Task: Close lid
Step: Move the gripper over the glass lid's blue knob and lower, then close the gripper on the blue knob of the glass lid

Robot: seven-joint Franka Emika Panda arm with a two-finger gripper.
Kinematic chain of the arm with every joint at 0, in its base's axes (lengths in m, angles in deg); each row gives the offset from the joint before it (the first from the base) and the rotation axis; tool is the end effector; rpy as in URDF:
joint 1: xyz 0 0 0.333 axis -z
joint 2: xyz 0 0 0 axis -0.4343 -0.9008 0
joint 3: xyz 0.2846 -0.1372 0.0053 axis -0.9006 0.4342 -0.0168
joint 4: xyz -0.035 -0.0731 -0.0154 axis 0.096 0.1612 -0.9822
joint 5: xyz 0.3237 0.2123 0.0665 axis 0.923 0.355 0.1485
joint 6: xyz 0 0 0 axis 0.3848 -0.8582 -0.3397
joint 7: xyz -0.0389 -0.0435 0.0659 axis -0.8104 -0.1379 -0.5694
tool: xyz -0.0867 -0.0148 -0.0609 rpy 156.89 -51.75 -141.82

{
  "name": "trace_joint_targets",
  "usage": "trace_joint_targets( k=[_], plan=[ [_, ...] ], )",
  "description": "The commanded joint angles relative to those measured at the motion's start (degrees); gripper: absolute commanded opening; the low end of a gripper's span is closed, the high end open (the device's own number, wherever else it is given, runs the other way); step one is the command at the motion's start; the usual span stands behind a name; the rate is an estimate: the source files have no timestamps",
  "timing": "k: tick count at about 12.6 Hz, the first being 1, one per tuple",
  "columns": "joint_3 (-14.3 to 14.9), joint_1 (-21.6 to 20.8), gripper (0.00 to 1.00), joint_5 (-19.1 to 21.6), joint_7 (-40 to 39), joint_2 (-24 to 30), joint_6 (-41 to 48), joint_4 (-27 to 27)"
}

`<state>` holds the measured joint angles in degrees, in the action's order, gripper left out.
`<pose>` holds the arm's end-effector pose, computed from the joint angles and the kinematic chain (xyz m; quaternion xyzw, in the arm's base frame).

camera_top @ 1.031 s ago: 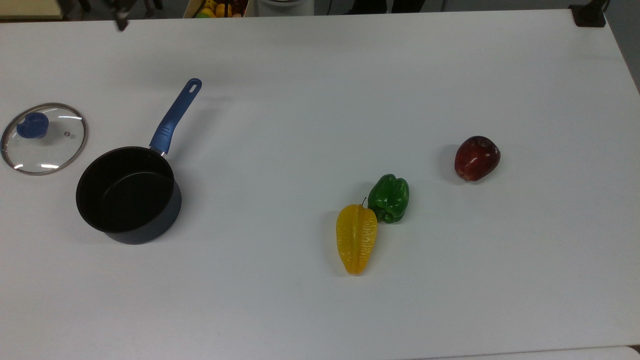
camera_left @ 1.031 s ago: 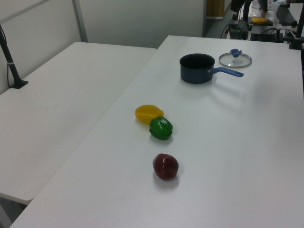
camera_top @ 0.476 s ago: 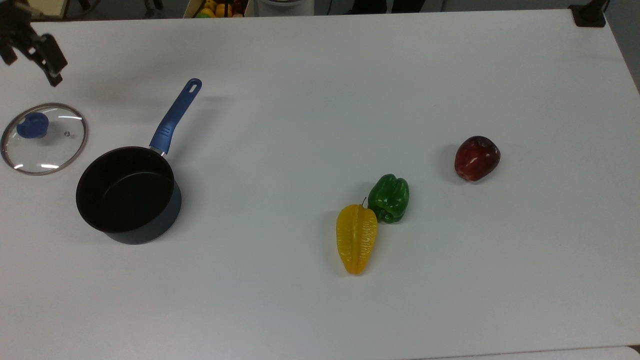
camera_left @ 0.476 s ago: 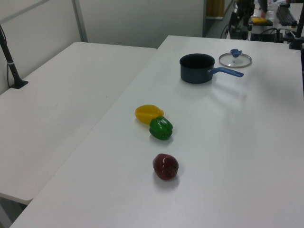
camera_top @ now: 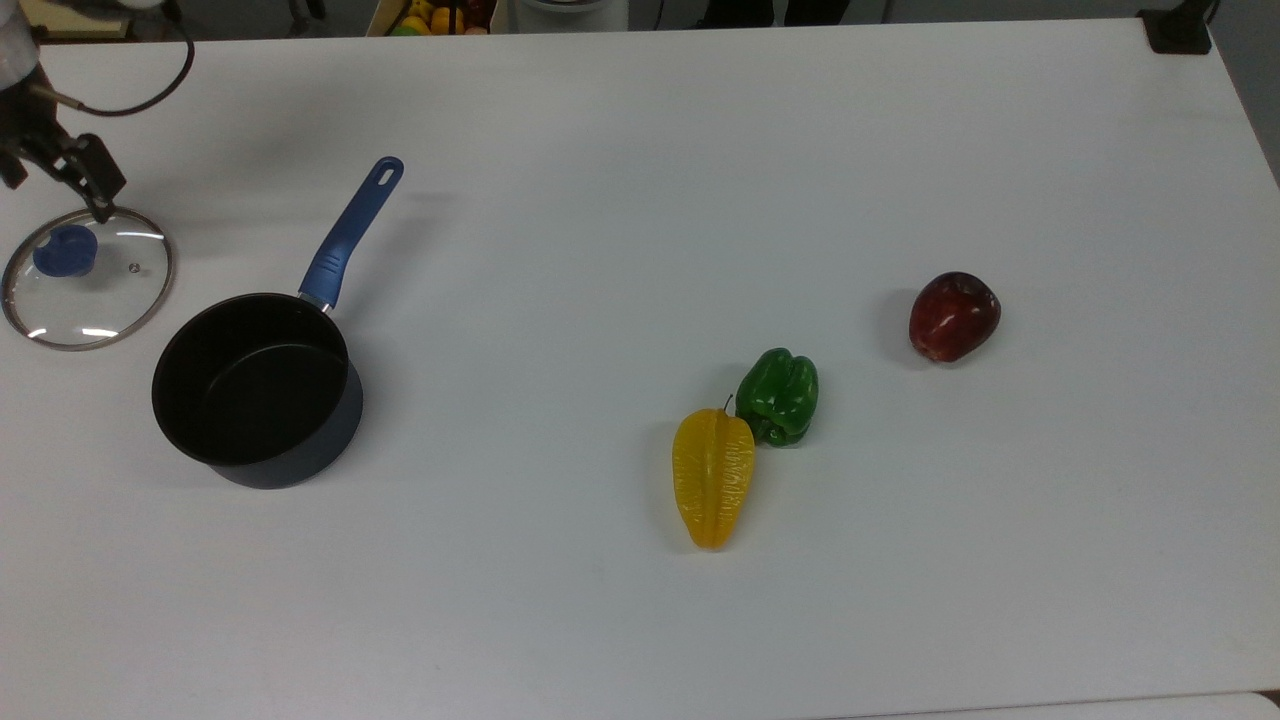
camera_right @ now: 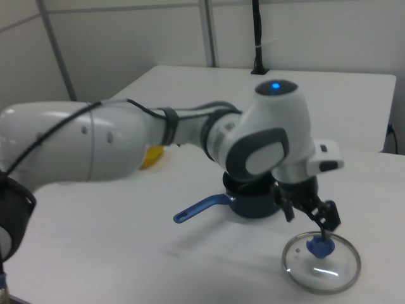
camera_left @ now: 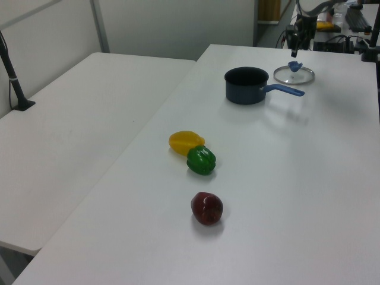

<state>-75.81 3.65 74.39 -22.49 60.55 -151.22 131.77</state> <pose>0.6032 -0.3821 0.4072 0.9861 -0.1382 0.0672 0.0636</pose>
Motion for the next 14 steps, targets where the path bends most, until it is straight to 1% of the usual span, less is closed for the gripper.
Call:
trace_joint_targets(
  k=[1, 4, 7, 10, 12, 14],
  plan=[
    [-0.3, 0.8, 1.0, 0.2, -1.4, -3.4, -5.4, -1.0],
    [-0.3, 1.4, 1.0, 0.3, -1.3, -4.4, -6.4, -0.7],
    [-0.4, 1.6, 1.0, 1.3, -0.5, -6.5, -10.5, -0.5],
    [-0.3, 2.2, 0.96, 1.6, -0.4, -6.7, -10.7, 0.2],
    [-0.3, 2.4, 0.9, 1.6, 3.6, -6.7, -10.6, 0.8],
    [-0.3, 2.6, 0.9, 2.1, 7.2, -6.7, -10.5, 0.7]
  ],
)
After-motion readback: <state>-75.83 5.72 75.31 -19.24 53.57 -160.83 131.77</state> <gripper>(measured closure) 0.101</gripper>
